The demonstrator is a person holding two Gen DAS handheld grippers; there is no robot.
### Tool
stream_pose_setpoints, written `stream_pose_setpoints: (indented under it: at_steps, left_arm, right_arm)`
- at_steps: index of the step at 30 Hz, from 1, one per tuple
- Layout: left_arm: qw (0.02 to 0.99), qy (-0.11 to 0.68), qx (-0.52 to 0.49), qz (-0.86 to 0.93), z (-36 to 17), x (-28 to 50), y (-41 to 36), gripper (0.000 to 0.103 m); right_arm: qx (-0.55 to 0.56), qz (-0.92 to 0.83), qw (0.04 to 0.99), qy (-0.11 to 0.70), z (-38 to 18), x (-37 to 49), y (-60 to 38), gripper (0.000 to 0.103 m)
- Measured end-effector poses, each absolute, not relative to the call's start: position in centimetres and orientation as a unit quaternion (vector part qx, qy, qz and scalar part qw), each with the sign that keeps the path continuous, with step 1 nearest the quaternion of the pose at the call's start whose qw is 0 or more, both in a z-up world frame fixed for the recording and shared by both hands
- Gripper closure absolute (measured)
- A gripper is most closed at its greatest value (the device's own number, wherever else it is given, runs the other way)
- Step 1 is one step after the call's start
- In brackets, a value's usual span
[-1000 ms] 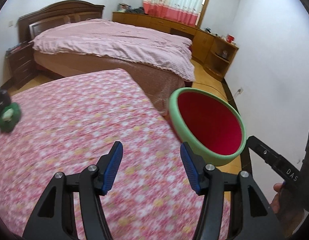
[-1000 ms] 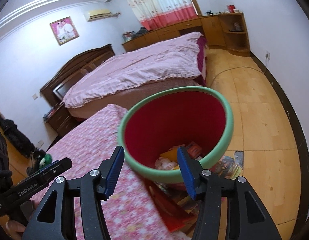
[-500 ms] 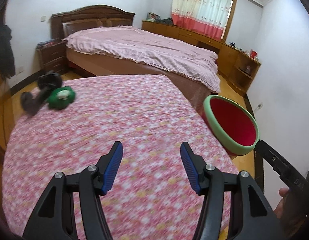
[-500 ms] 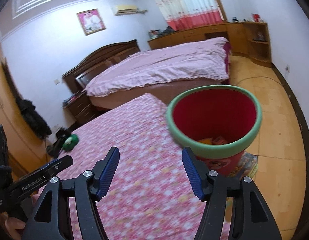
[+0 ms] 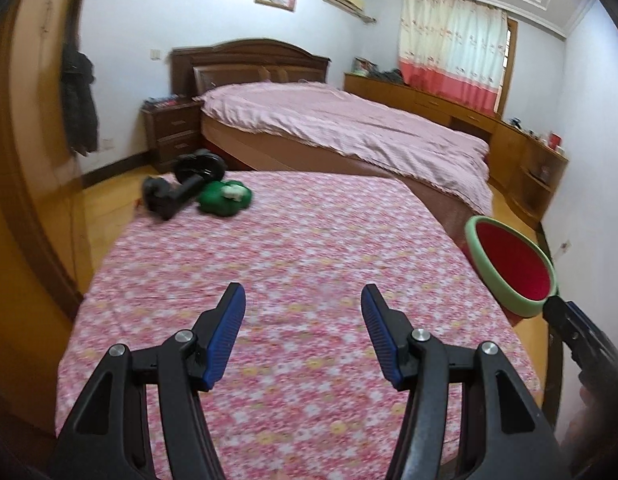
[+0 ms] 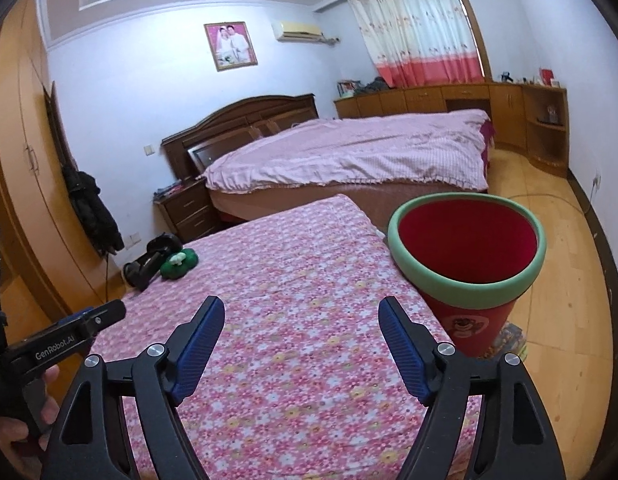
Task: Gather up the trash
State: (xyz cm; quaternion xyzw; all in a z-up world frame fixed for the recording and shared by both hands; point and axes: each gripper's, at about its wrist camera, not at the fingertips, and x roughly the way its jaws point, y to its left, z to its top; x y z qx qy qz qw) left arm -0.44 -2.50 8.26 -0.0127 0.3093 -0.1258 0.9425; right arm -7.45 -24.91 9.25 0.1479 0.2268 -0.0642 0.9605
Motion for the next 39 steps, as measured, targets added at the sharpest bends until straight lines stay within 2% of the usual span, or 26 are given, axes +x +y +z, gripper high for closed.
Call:
stream_pose_setpoints:
  at_steps: [39]
  left_arm:
    - [0.958, 0.275, -0.020, -0.079, 9.1, -2.7, -0.4, 0.043]
  right_arm:
    - [0.152, -0.065, 0.961, 0.221, 9.6, -8.6, -24.0, 0.022]
